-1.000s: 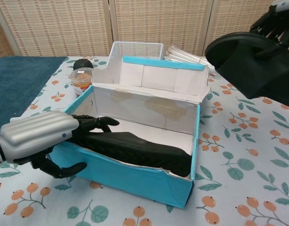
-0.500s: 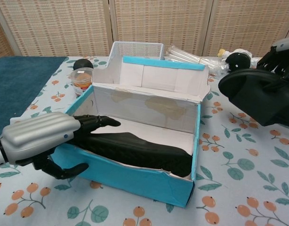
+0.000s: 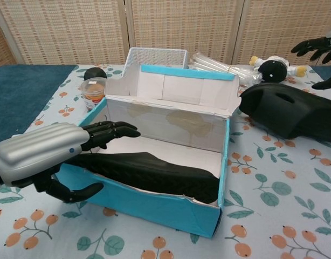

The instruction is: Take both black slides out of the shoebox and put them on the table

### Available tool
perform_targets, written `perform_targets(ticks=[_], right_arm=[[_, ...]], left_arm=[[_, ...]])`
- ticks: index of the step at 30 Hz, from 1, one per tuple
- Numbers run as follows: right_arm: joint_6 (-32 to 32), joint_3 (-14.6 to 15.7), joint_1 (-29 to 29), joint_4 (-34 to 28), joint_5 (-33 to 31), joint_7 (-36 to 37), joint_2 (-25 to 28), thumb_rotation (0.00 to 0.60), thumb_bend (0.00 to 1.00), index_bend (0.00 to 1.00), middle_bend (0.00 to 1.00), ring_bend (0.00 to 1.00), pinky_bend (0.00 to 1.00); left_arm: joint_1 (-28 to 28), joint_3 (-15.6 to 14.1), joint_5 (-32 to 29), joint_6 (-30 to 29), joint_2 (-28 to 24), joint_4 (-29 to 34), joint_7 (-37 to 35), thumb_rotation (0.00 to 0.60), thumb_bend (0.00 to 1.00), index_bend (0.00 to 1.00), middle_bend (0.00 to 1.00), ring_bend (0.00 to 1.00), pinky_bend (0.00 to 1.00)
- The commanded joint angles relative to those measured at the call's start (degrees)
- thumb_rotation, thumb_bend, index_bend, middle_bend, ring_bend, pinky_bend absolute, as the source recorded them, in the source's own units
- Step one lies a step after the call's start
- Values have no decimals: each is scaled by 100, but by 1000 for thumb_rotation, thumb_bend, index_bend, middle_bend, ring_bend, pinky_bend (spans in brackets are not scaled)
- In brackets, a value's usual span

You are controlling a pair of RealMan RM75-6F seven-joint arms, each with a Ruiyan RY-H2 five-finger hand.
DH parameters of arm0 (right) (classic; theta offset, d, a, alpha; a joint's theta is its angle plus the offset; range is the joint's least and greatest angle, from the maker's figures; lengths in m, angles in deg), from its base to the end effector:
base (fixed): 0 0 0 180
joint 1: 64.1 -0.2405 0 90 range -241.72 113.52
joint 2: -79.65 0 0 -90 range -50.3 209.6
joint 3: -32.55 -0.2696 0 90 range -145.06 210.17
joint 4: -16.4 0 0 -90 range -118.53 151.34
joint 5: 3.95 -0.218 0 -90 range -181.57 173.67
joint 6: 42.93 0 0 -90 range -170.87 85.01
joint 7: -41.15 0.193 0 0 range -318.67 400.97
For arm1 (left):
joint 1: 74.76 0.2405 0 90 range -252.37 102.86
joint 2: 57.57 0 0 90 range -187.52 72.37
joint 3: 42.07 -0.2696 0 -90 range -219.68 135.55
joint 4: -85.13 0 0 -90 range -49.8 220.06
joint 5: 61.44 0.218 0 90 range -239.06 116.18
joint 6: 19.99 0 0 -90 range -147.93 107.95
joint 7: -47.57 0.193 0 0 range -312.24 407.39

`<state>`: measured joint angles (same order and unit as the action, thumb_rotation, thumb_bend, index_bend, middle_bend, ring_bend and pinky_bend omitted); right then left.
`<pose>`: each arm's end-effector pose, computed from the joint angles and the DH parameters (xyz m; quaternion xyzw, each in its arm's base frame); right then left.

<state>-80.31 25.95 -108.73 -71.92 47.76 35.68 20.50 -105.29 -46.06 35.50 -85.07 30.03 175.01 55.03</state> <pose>-0.2517 -0.4364 0.1159 0.6966 -0.4720 0.2456 0.4812 -0.1481 0.2644 -0.0595 -0.7999 -0.3223 -0.4307 0.2662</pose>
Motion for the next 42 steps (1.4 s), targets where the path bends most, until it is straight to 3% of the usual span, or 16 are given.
perform_targets(ticks=[1,5,11,16,19,26,33,42], right_arm=[[179,-11,-38,-64,-32,103,-6,507,177,0,0,0,104],[-216,-205,181,-518,548,469,103,505,173,0,0,0,98],[-950,-236,549,-1781,2382,988,537,507,172,0,0,0,21],[-641,-96,378,-2506,3184,1224,709,512,172,0,0,0,11],[-397,-68,183,-2710,3285,1068,532,512,172,0,0,0,11],[-76,-176,-366,-2572,2419,-122,-519,513,172,0,0,0,13],[-294,-122,-923,-2332,1064,-1502,-1550,513,172,44,0,0,20],[-746,-20,-1656,-1946,-345,-2616,-2505,515,173,55,0,0,60]], left_arm=[[4,-4,-30,17,2,26,48,600,434,0,0,0,250],[69,-36,11,-113,-77,86,111,600,434,0,0,0,250],[190,-30,43,-363,-231,196,179,600,434,0,0,0,249],[334,-55,115,-631,-383,297,260,600,434,0,0,0,248],[404,-50,73,-705,-461,308,289,600,434,0,0,0,247],[424,23,-324,-430,-546,226,366,600,433,0,0,0,242],[471,77,-452,-427,-655,128,299,600,433,0,0,0,240],[474,63,-352,-447,-762,184,164,600,433,0,0,0,240]])
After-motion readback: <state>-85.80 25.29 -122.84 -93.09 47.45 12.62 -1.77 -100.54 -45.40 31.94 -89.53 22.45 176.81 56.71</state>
